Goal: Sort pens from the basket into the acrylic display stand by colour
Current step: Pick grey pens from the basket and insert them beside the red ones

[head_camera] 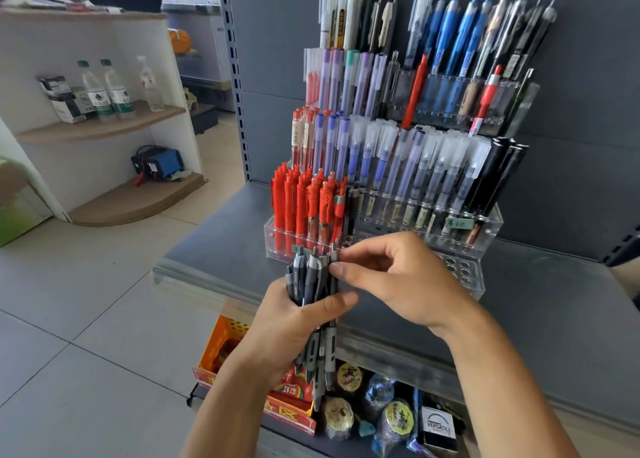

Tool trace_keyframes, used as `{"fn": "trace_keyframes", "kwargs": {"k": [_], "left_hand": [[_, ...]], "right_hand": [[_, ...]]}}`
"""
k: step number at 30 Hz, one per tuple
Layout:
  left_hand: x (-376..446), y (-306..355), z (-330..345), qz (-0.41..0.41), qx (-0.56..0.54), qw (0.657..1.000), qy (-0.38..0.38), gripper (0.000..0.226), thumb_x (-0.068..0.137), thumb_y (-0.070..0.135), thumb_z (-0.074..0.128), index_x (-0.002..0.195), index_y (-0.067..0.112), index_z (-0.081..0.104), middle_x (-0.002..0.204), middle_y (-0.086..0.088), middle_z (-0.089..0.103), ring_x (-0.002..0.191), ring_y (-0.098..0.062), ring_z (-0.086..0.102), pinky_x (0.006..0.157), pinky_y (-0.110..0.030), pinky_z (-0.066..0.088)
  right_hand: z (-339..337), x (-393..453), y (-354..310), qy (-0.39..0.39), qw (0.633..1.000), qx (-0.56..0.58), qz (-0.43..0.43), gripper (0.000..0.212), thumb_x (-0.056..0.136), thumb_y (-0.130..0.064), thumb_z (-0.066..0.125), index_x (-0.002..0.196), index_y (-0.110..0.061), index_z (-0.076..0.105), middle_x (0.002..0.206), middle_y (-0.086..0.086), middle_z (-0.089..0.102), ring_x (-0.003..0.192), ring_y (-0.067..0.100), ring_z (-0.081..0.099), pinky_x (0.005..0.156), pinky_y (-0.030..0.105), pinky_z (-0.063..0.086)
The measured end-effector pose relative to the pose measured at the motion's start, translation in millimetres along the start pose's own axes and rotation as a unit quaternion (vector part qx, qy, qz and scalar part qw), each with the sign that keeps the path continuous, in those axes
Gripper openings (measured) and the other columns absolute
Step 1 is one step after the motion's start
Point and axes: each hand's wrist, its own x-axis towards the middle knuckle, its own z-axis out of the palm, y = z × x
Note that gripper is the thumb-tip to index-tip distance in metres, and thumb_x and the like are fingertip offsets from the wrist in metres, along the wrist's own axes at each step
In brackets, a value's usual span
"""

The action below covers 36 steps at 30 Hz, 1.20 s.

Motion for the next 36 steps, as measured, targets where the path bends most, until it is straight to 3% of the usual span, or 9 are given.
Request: {"fn": "trace_keyframes", "kwargs": {"k": [4, 7, 9, 11, 15, 21, 29, 33, 36], "left_hand": [[1.0, -0.2, 5.9, 0.014, 0.003, 1.0, -0.017, 0.016, 0.084, 0.017, 0.071, 0.1, 0.016, 0.073, 0.071, 0.012, 0.069, 0.068, -0.001, 0.064, 0.065, -0.017, 0.05], [3.1, 0.6, 10.1, 0.014, -0.009, 1.0, -0.013, 0.022, 0.089, 0.016, 0.067, 0.108, 0.008, 0.074, 0.082, 0.008, 0.074, 0.073, -0.003, 0.067, 0.068, -0.016, 0.051], [4.9, -0.5, 8.9, 0.003, -0.018, 1.0, 0.007, 0.018, 0.088, 0.025, 0.074, 0.096, 0.009, 0.076, 0.083, 0.003, 0.073, 0.073, -0.012, 0.066, 0.067, -0.021, 0.051], [7.0, -3.6, 5.7, -0.013, -0.021, 0.999, 0.03, 0.023, 0.083, 0.034, 0.077, 0.076, 0.014, 0.071, 0.07, -0.002, 0.061, 0.065, -0.018, 0.055, 0.061, -0.028, 0.046], [11.3, -6.9, 1.6, -0.036, -0.091, 0.993, 0.066, 0.024, 0.079, 0.03, 0.08, 0.078, 0.017, 0.06, 0.073, -0.005, 0.051, 0.063, -0.016, 0.051, 0.057, -0.027, 0.046], [12.3, -8.9, 2.2, -0.038, -0.112, 0.991, 0.067, 0.028, 0.08, 0.026, 0.079, 0.087, 0.013, 0.055, 0.074, -0.003, 0.048, 0.063, -0.015, 0.051, 0.055, -0.026, 0.046], [13.0, -10.2, 1.3, -0.032, -0.116, 0.991, 0.06, 0.029, 0.08, 0.023, 0.078, 0.087, 0.012, 0.052, 0.073, -0.003, 0.046, 0.062, -0.015, 0.05, 0.055, -0.026, 0.045], [13.2, -10.4, -0.2, -0.03, -0.115, 0.991, 0.055, 0.031, 0.08, 0.023, 0.078, 0.089, 0.011, 0.051, 0.073, -0.003, 0.047, 0.062, -0.015, 0.051, 0.055, -0.026, 0.045], [12.9, -10.8, -1.0, -0.033, -0.107, 0.992, 0.053, 0.032, 0.08, 0.024, 0.078, 0.089, 0.011, 0.051, 0.073, -0.003, 0.046, 0.062, -0.015, 0.051, 0.056, -0.027, 0.045]], "right_hand": [[-7.2, -5.5, 2.3, 0.006, 0.994, 0.089, 0.057, 0.011, 0.085, -0.024, 0.08, 0.094, -0.018, 0.078, 0.081, -0.002, 0.078, 0.077, 0.009, 0.074, 0.074, 0.024, 0.057], [-12.6, -8.0, 3.0, 0.012, 0.986, 0.138, 0.089, 0.009, 0.09, -0.016, 0.075, 0.097, -0.011, 0.075, 0.082, 0.005, 0.079, 0.079, 0.014, 0.076, 0.073, 0.026, 0.058], [-18.5, -9.1, 2.0, 0.029, 0.982, 0.163, 0.088, 0.008, 0.092, -0.013, 0.072, 0.098, -0.009, 0.074, 0.086, 0.006, 0.08, 0.083, 0.016, 0.078, 0.074, 0.027, 0.058], [-27.6, -9.8, 0.6, 0.072, 0.975, 0.196, 0.073, 0.01, 0.092, -0.011, 0.071, 0.1, -0.007, 0.073, 0.088, 0.007, 0.08, 0.086, 0.019, 0.078, 0.072, 0.026, 0.06], [-46.0, -10.0, -1.3, 0.201, 0.95, 0.24, -0.01, 0.01, 0.089, -0.007, 0.072, 0.099, -0.009, 0.074, 0.089, 0.006, 0.08, 0.084, 0.022, 0.078, 0.068, 0.024, 0.062], [-43.5, 0.9, -0.1, 0.331, 0.918, 0.153, -0.156, 0.01, 0.089, -0.009, 0.076, 0.098, -0.015, 0.077, 0.084, 0.002, 0.079, 0.079, 0.018, 0.078, 0.071, 0.029, 0.062], [-22.4, 19.0, 1.4, 0.361, 0.916, 0.01, -0.175, 0.018, 0.092, -0.022, 0.076, 0.106, -0.012, 0.079, 0.091, -0.005, 0.078, 0.082, 0.004, 0.075, 0.079, 0.031, 0.063], [-14.9, 24.6, -2.1, 0.354, 0.921, -0.011, -0.16, 0.019, 0.091, -0.023, 0.077, 0.107, -0.014, 0.079, 0.09, -0.008, 0.077, 0.079, 0.0, 0.074, 0.079, 0.026, 0.062], [-9.1, 27.5, -4.6, 0.345, 0.924, -0.035, -0.163, 0.021, 0.09, -0.021, 0.077, 0.108, -0.011, 0.078, 0.088, -0.016, 0.072, 0.08, -0.009, 0.07, 0.075, 0.01, 0.056]]}}
